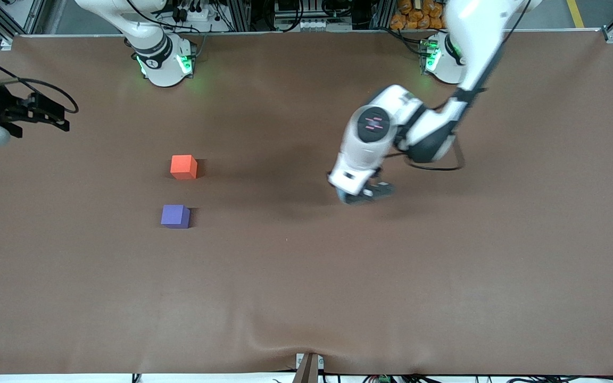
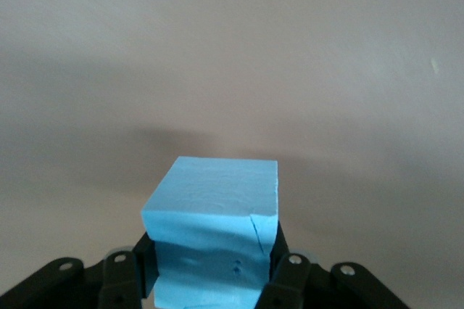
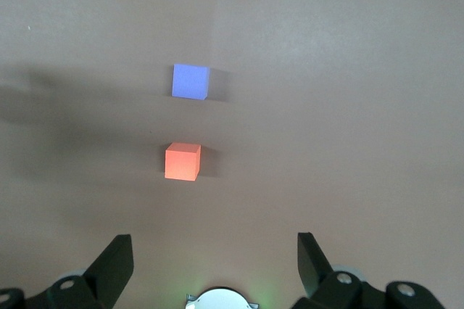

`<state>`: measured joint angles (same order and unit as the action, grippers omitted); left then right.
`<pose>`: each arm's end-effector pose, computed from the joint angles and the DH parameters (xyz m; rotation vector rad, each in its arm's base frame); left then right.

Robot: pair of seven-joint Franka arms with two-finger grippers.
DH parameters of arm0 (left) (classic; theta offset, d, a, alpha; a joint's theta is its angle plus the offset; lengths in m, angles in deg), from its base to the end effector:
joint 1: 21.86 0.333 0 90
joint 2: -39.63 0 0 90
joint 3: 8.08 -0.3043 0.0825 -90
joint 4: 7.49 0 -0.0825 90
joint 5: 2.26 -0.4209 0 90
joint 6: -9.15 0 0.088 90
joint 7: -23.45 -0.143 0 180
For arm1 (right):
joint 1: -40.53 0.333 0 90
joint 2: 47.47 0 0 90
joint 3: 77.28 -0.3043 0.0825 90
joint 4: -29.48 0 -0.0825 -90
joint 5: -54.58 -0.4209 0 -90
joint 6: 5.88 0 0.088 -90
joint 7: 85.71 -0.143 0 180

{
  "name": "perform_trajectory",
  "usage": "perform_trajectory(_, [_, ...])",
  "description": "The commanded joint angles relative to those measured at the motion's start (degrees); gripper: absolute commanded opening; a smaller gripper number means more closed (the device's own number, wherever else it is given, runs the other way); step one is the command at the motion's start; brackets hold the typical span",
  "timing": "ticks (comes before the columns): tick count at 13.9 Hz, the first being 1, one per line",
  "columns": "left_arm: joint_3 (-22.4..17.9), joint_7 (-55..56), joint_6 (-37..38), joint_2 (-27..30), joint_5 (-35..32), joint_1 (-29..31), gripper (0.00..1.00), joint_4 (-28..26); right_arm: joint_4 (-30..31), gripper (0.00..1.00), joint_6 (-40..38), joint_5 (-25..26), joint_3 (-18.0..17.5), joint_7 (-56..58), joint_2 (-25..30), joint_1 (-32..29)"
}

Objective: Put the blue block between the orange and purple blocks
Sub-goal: 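Carry the blue block with the left gripper toward the table middle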

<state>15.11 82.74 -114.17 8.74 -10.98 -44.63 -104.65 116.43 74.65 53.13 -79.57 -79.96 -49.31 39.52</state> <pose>0.4983 -0.4771 0.2331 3.1039 0.3025 -0.1312 0.5776 0.0165 0.5718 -3.0955 -0.1939 0.2221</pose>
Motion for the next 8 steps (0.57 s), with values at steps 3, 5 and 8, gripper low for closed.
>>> perform_trajectory(3, [-0.95,0.74,1.68,-10.67,-6.04,-11.04,0.38,9.97,-0.90,1.00,-0.29,-0.22,-0.61,1.89,-6.59,-0.74])
perform_trajectory(5, [-0.95,0.74,1.68,-11.12,-6.40,-13.16,0.64,10.51,-0.55,1.00,0.50,-0.83,-0.69,1.54,-8.70,-0.39])
perform_trajectory(8, [-1.22,1.18,2.29,-10.78,-7.63,-14.49,1.00,10.07,0.15,1.00,4.10,-0.92,-0.78,-0.55,-10.99,1.62])
